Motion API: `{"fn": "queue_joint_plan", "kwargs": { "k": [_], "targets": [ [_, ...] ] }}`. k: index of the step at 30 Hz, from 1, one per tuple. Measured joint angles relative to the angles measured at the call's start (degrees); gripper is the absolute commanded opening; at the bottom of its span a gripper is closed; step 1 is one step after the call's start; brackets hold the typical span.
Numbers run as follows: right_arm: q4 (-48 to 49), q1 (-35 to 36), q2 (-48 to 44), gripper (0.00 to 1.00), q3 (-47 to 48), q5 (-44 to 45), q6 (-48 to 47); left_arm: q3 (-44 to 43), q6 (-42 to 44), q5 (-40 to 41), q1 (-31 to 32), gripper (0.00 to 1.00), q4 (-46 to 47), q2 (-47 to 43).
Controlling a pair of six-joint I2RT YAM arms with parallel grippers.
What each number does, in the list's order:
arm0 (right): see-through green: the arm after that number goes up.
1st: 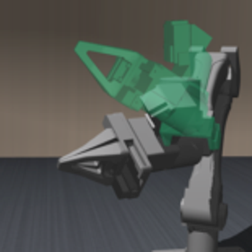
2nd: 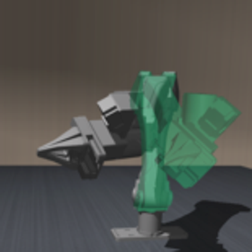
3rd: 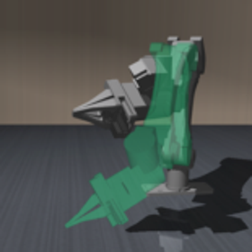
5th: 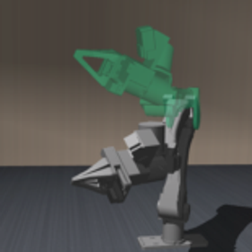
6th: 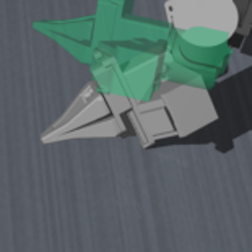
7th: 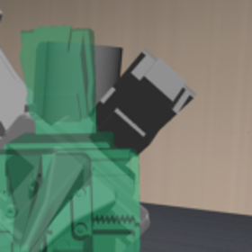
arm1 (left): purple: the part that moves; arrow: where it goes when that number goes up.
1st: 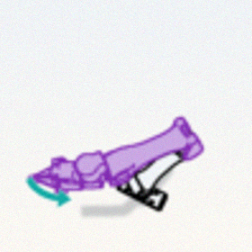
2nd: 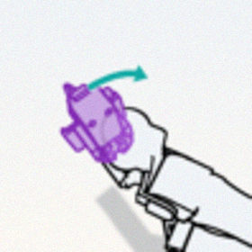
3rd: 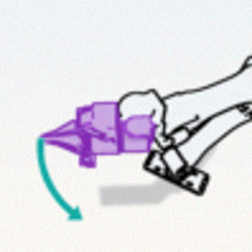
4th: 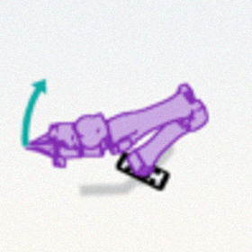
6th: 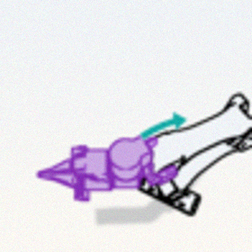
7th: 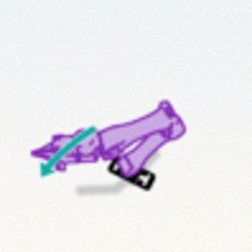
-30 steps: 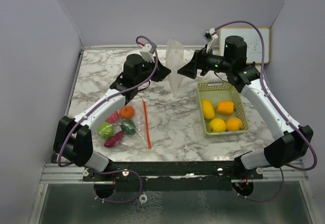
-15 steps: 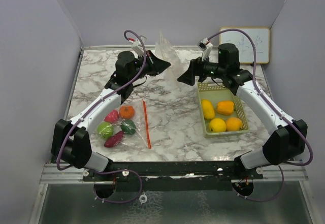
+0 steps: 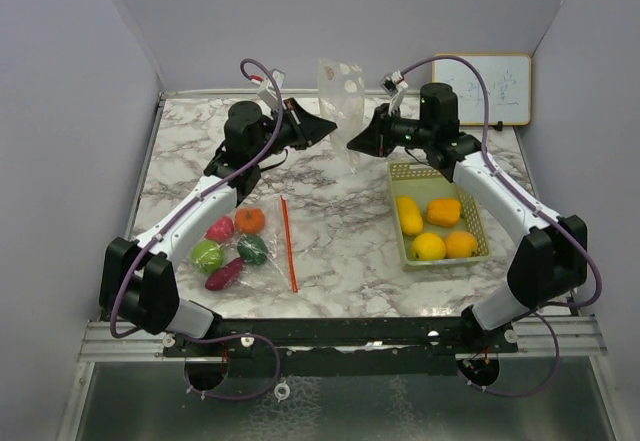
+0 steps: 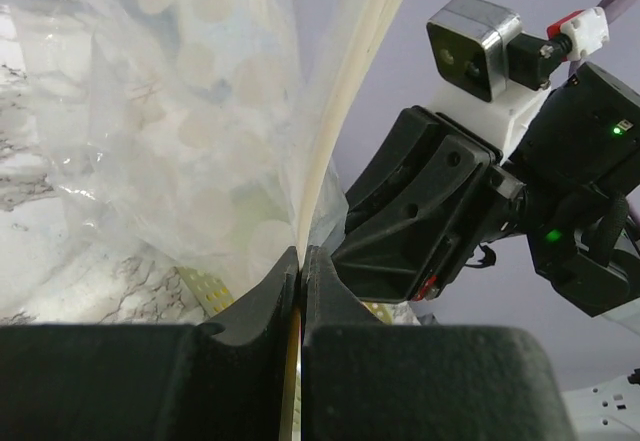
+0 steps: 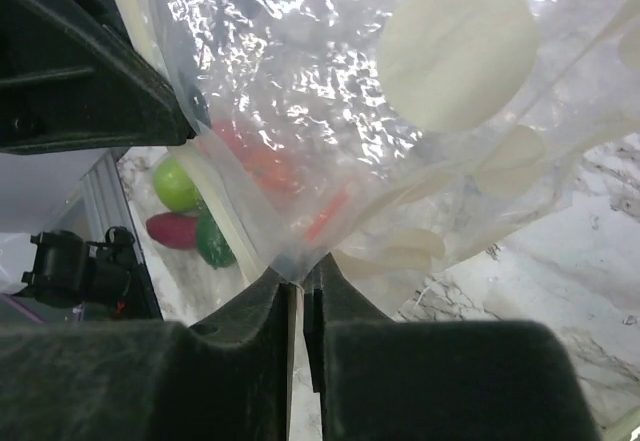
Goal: Place the food in the zip-top bag and seal the zipper
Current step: Open the zipper of the food storage bag at the center of the board.
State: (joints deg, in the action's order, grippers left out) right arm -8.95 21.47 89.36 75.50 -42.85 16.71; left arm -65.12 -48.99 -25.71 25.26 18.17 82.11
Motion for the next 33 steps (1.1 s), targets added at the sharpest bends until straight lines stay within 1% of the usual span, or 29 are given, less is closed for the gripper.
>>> {"fn": "queue_joint_plan", "kwargs": {
  "k": [4, 5, 7, 9, 14, 20, 25, 33],
  "targets": [
    [-1.0, 0.2, -0.9, 0.03, 0.1, 3.4, 0.0, 0.0, 2.4, 0.1, -0.5, 0.0, -3.6, -0.9],
    [-1.2, 0.2, -1.2, 0.03, 0.1, 4.2, 0.1, 0.0, 3.2, 0.2, -0.7, 0.04, -5.0, -1.2],
    [-1.7, 0.0, -2.2, 0.03, 0.1, 5.4, 0.4, 0.0, 5.0, 0.5, -0.9, 0.17, -7.8, -1.9],
    [-1.8, -0.5, -3.3, 0.03, 0.1, 6.1, 1.2, 0.1, 6.8, 1.0, -0.9, 0.24, -10.3, -3.0],
    [-1.2, -1.9, -4.0, 0.02, 0.1, 5.7, 4.2, 1.6, 8.7, 1.3, -1.2, 0.52, -12.1, -5.3],
    [1.1, -2.3, -4.0, 0.02, 0.1, 2.7, 8.0, 3.7, 7.4, 1.3, -1.2, 0.55, -10.1, -5.2],
    [2.5, -2.3, -4.0, 0.02, 0.1, 1.3, 9.3, 5.3, 4.2, 1.1, -1.2, 0.58, -6.2, -4.9],
    [4.2, -2.3, -4.2, 0.02, -1.8, 1.2, 10.0, 9.4, -4.9, -0.9, -2.3, 0.69, 5.2, -5.3]
  ]
}}
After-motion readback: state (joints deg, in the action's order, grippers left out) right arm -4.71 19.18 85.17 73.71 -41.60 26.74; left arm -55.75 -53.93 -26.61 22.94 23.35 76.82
